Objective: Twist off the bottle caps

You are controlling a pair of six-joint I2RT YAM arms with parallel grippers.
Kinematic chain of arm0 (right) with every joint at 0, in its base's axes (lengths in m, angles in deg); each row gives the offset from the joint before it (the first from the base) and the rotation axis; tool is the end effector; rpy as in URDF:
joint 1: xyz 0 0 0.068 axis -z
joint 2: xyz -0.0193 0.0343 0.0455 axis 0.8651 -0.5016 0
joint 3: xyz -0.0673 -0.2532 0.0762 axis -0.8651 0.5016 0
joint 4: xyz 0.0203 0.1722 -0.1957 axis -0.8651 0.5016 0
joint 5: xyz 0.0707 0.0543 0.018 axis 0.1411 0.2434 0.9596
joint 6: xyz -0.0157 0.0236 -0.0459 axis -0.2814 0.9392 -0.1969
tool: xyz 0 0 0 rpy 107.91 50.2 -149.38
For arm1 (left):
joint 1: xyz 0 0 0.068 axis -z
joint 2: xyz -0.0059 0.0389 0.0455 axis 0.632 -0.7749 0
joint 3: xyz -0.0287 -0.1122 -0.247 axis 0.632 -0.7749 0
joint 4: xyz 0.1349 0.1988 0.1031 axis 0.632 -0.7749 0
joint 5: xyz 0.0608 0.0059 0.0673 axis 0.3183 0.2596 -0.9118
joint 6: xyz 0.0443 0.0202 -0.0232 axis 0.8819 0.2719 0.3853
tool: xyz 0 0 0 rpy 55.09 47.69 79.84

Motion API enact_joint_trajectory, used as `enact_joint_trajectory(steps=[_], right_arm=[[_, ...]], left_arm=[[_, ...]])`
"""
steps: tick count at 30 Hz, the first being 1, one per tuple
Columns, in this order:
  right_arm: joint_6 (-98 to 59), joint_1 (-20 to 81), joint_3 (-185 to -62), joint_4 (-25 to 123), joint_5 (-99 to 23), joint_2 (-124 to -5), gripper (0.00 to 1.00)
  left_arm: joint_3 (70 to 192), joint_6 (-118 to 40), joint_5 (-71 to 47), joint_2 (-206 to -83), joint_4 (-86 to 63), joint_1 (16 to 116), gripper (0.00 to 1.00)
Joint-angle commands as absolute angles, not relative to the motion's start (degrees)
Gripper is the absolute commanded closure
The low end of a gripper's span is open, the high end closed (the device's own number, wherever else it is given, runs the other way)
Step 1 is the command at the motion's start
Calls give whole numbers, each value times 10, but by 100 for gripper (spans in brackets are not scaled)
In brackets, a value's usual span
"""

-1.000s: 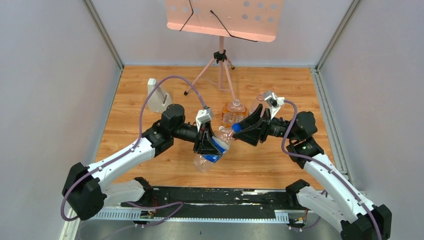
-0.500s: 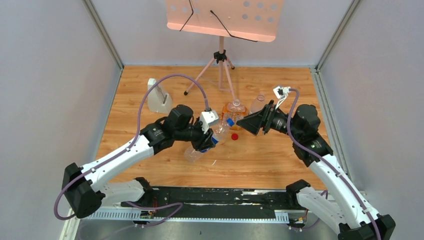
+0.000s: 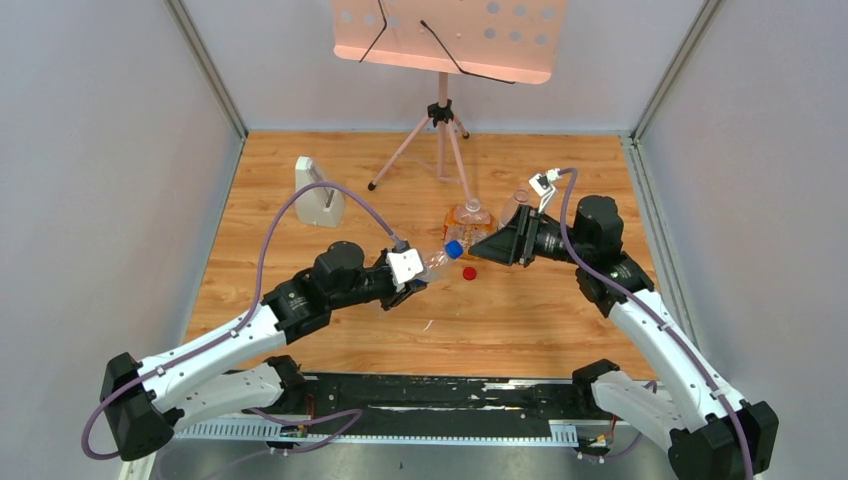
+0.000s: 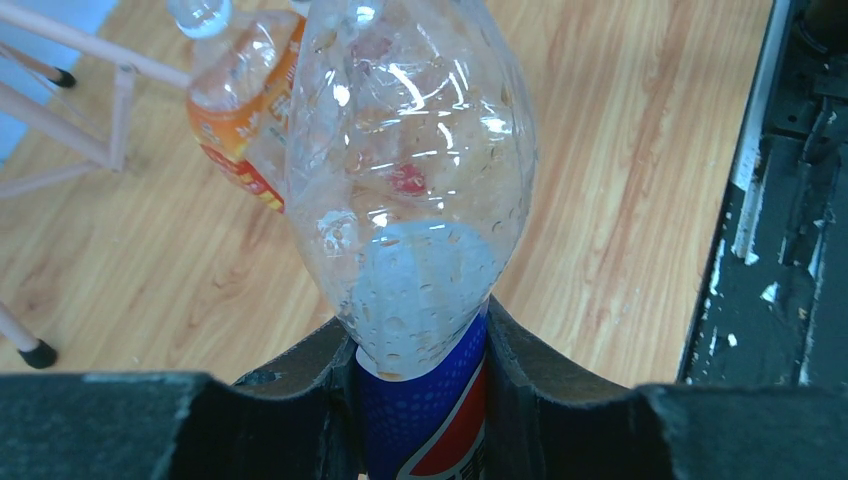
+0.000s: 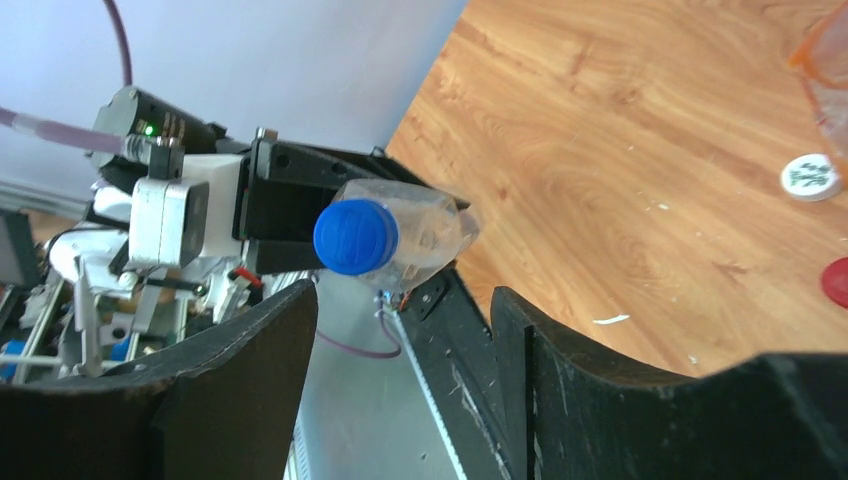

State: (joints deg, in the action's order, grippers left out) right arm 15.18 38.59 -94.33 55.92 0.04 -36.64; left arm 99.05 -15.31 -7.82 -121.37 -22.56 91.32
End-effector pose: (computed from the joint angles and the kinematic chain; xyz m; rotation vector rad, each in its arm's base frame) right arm 0.1853 0.0996 0.3305 -0.2734 1.9966 1.4622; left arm 0.1238 -0.1717 0.2912 1.1826 1.5890 -0.6655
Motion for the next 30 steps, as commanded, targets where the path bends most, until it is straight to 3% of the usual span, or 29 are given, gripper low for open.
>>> enact_joint_trajectory(steps=[1, 14, 22, 30], right_arm=[[178, 386, -963, 510, 68, -366, 36], [165, 344, -992, 511, 38, -391, 35], [144, 339, -1007, 535, 24, -408, 49], [117, 335, -1010, 560, 12, -412, 57]], left_arm=[[990, -116, -87, -1209, -156, 916, 100], [1001, -95, -65, -1230, -172, 927, 100], [1012, -93, -63, -1247, -187, 933, 100], [1015, -94, -65, -1249, -190, 935, 100]])
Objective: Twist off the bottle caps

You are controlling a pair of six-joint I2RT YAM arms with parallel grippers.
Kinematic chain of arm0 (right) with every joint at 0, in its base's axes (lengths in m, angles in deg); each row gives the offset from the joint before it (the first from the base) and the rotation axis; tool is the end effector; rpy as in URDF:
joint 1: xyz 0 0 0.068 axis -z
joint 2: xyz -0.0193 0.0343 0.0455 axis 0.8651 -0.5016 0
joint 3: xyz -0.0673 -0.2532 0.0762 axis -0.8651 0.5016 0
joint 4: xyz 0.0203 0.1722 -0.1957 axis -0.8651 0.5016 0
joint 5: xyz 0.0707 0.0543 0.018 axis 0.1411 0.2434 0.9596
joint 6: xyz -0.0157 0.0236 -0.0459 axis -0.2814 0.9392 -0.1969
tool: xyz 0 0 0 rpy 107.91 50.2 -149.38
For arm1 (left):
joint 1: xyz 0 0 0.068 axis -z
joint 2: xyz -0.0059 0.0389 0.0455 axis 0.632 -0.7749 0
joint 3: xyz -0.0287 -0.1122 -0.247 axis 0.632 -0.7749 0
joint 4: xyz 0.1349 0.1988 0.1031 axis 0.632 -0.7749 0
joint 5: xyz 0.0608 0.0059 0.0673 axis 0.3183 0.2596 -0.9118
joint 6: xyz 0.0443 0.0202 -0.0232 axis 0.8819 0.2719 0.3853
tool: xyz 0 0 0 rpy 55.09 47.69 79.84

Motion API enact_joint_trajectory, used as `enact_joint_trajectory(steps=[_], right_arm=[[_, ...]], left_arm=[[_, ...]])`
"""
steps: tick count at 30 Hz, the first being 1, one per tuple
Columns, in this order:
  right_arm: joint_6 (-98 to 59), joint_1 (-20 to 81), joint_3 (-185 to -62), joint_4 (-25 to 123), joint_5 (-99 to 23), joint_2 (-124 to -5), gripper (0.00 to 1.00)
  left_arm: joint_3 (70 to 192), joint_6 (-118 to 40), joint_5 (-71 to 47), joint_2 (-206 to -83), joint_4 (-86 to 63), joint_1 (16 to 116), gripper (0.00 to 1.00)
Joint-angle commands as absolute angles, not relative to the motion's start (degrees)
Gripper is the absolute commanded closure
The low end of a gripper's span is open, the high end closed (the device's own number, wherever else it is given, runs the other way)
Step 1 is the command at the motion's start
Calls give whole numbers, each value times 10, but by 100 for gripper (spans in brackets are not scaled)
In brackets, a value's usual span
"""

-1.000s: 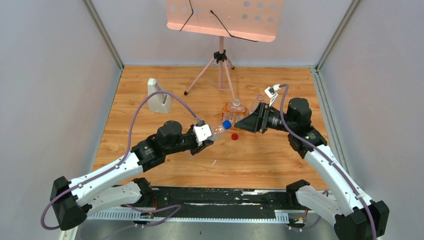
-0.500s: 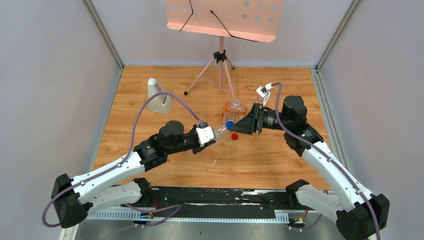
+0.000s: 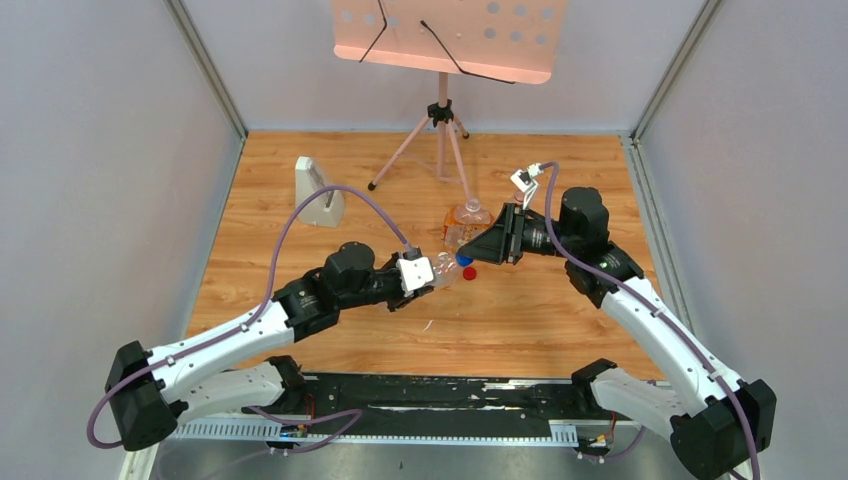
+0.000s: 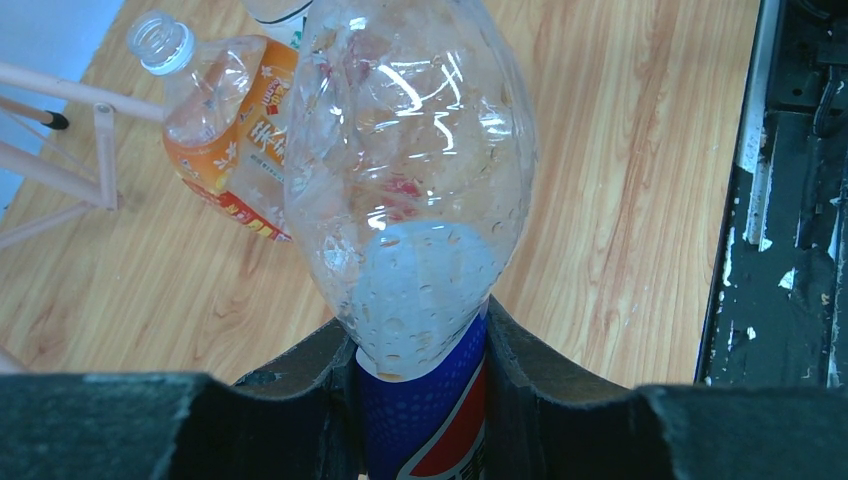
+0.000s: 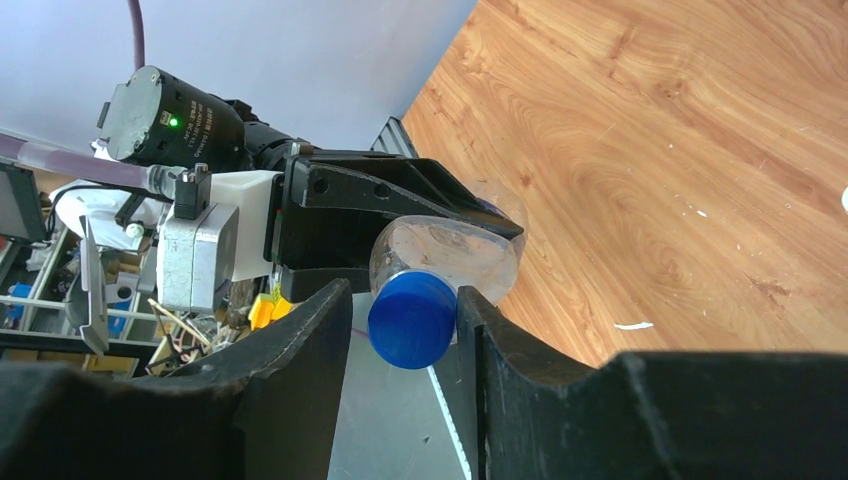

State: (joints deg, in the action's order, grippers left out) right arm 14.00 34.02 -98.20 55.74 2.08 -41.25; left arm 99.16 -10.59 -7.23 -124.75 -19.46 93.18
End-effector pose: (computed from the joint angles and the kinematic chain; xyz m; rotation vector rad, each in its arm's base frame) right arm 0.1915 0.1221 0.3385 -0.4023 2.0063 1.5295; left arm 0.1252 -0.1858 0.2858 1.2756 1.5127 -0.6426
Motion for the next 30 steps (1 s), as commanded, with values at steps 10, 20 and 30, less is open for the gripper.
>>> enact_joint_trajectory(steps=[10, 20, 30], right_arm=[[88, 334, -1007, 595, -2, -407, 50], [75, 334, -1010, 602, 11, -418, 62], [1, 330, -1007, 617, 28, -416, 94]], left_arm=[[1017, -97, -68, -1254, -195, 935, 100], [1019, -98, -68, -1254, -192, 935, 100], [1017, -113, -68, -1253, -193, 935, 100]])
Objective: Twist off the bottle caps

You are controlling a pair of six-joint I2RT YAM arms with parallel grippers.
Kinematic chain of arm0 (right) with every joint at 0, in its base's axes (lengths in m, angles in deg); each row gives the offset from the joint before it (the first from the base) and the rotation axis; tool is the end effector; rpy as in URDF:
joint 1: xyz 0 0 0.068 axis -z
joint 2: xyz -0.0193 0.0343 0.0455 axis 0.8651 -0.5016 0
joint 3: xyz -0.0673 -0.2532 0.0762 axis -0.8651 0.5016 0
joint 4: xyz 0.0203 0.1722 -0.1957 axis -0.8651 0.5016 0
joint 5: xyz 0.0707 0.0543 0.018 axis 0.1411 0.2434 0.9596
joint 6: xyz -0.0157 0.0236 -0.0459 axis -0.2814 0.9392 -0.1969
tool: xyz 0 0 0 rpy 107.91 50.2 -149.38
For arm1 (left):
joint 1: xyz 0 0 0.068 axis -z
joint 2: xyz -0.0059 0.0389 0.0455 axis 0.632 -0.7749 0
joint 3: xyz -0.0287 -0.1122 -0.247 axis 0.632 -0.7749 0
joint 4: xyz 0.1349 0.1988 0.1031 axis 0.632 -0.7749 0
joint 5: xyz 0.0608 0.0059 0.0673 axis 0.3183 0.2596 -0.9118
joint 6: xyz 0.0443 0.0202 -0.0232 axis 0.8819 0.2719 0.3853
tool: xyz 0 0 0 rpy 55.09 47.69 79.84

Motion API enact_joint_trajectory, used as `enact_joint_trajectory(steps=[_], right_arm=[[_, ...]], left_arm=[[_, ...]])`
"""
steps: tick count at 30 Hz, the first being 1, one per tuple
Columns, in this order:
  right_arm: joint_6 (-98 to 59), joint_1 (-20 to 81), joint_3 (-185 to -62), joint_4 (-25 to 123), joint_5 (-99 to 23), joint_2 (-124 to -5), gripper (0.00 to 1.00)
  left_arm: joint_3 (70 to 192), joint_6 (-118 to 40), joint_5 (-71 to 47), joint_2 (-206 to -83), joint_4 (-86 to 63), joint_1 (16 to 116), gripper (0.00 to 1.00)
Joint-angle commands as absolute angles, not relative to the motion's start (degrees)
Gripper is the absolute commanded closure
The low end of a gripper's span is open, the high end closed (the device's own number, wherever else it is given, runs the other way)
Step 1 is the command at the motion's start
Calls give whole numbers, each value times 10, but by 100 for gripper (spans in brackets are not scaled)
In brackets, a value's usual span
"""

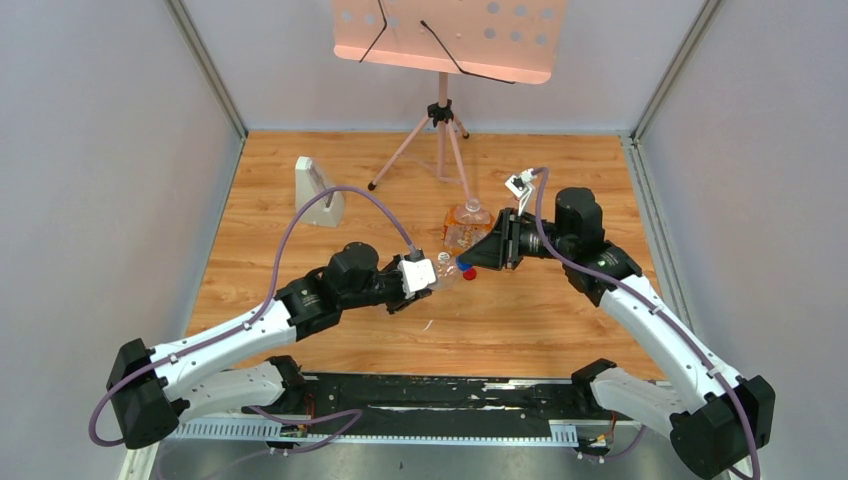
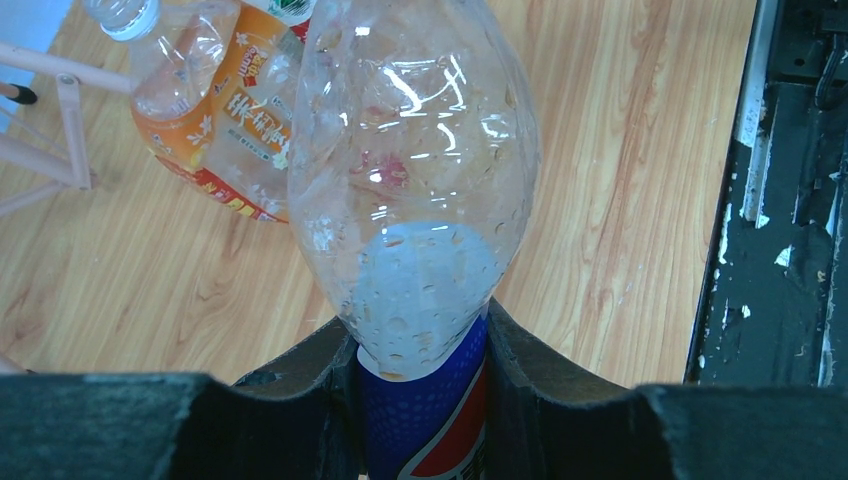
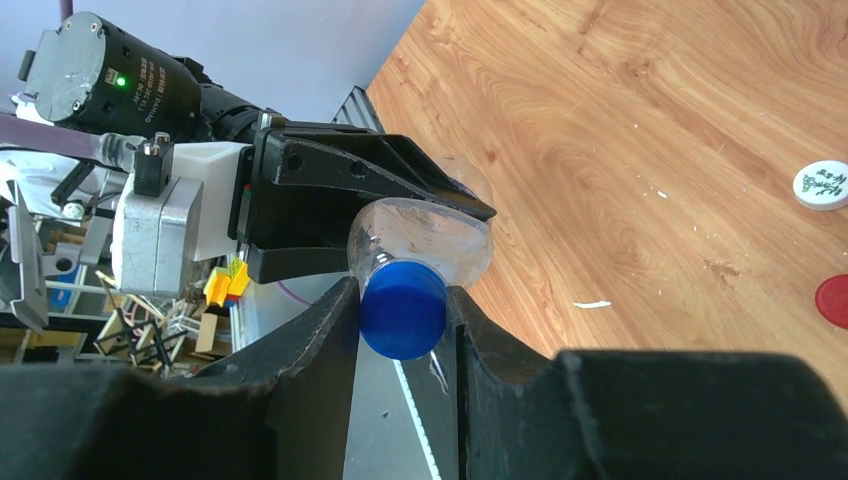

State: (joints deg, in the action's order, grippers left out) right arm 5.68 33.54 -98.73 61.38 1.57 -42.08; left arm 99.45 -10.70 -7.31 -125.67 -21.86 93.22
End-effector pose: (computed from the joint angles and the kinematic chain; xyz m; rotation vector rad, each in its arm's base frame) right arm 0.1910 0.1238 0.3295 -0.4993 2.0434 1.4441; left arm 0.1258 -0.1869 0.2801 1.3018 1.5609 -0.6360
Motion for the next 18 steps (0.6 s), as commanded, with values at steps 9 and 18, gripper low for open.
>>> enact_joint_trajectory(steps=[9, 18], right_arm=[[-81, 318, -989, 599, 75, -397, 100], [-183, 298, -912, 512, 105, -307, 100]], left_arm=[[1039, -143, -6, -1252, -216, 931, 100], [1061, -167, 164, -1241, -239, 882, 100]])
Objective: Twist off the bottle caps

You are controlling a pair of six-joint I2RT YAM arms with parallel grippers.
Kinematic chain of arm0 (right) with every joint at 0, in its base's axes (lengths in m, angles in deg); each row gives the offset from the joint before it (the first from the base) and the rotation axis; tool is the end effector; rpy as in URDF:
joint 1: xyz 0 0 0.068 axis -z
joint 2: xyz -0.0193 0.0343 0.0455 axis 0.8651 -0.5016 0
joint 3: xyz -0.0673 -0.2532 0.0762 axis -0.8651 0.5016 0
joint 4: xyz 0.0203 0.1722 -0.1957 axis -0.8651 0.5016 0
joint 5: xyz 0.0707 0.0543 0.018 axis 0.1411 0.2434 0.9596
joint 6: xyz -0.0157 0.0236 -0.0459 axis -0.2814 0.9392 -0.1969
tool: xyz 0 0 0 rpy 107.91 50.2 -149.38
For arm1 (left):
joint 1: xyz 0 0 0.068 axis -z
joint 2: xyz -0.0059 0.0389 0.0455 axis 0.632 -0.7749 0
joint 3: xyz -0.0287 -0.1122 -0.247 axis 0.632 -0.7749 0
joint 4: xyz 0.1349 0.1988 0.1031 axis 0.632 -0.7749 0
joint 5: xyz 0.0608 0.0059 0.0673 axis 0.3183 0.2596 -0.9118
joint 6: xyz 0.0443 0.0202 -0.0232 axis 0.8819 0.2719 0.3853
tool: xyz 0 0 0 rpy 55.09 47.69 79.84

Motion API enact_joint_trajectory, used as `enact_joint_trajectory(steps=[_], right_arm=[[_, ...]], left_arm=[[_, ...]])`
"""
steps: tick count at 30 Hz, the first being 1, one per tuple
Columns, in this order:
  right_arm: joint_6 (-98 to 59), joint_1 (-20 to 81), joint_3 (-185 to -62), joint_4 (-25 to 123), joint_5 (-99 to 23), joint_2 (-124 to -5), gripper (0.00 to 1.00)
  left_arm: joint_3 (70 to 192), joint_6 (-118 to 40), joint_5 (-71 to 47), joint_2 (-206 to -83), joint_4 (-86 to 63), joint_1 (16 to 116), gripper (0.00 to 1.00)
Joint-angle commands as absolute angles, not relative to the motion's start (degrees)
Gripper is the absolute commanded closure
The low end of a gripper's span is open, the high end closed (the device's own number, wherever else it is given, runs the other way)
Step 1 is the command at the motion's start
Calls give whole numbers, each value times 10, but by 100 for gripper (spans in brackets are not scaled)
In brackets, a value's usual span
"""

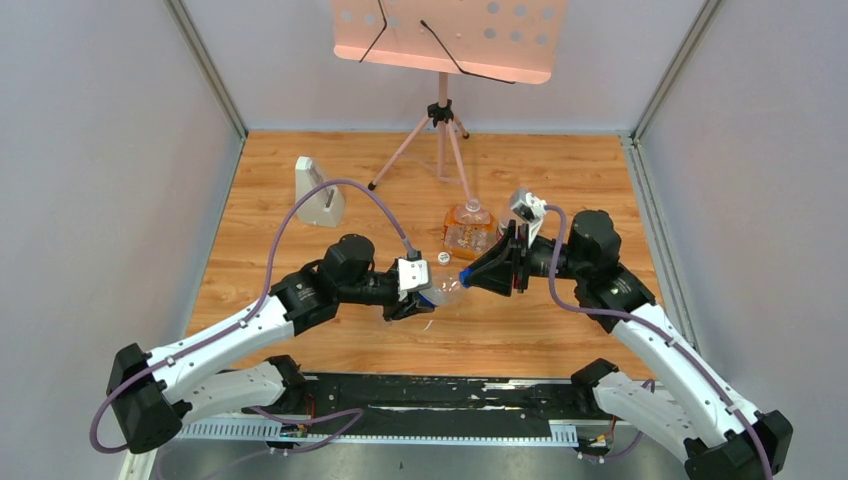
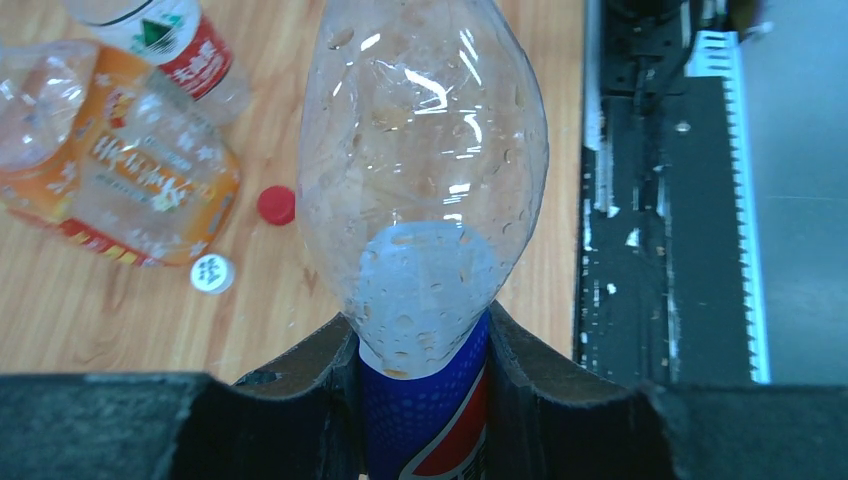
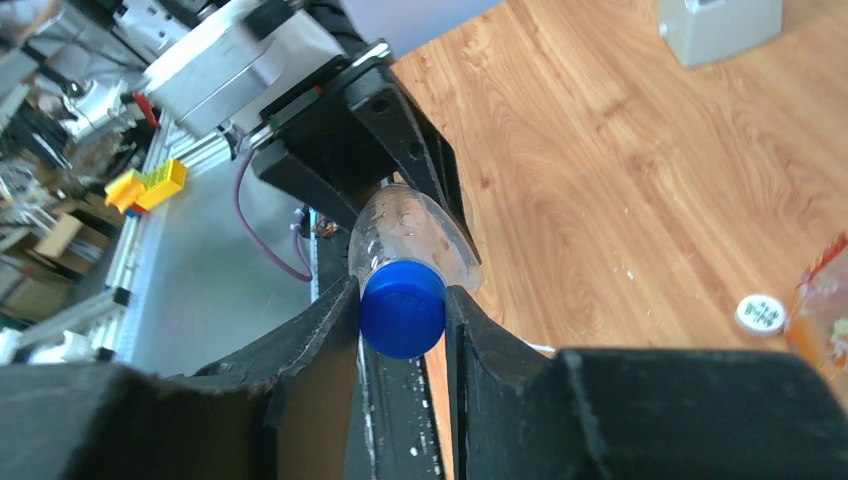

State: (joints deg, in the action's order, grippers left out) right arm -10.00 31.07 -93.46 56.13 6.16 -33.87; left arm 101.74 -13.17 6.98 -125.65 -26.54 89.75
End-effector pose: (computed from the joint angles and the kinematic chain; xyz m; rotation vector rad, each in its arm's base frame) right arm 0.1579 0.1188 0.3344 -0.8801 1.7076 1.3531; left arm 0.1276 -0.1807 0.2874 1.3734 1.5684 -0.8705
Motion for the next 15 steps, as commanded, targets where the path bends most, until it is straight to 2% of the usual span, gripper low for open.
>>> enact_joint_trajectory(steps=[1, 3, 4, 8, 10, 12, 15], right_arm=[[-190, 298, -910, 511, 108, -302, 100], [-208, 298, -906, 513, 111, -296, 100], [-212, 298, -905, 513, 104, -294, 92], [-150, 298, -925, 520, 25, -297, 44], [-101, 298, -940, 532, -38, -300, 28], [-58, 298, -959, 550, -77, -305, 22], [2, 298, -979, 572, -115, -317, 20]], left_arm=[[1063, -167, 183, -1242, -245, 881, 100], [1069, -165, 209, -1248, -255, 879, 100], [1073, -165, 212, -1251, -258, 879, 100], [1067, -155, 170, -1252, -264, 879, 100], [1059, -152, 113, -1249, -265, 879, 100], [1051, -148, 57, -1244, -263, 879, 100], [1031, -139, 5, -1234, -246, 881, 100]])
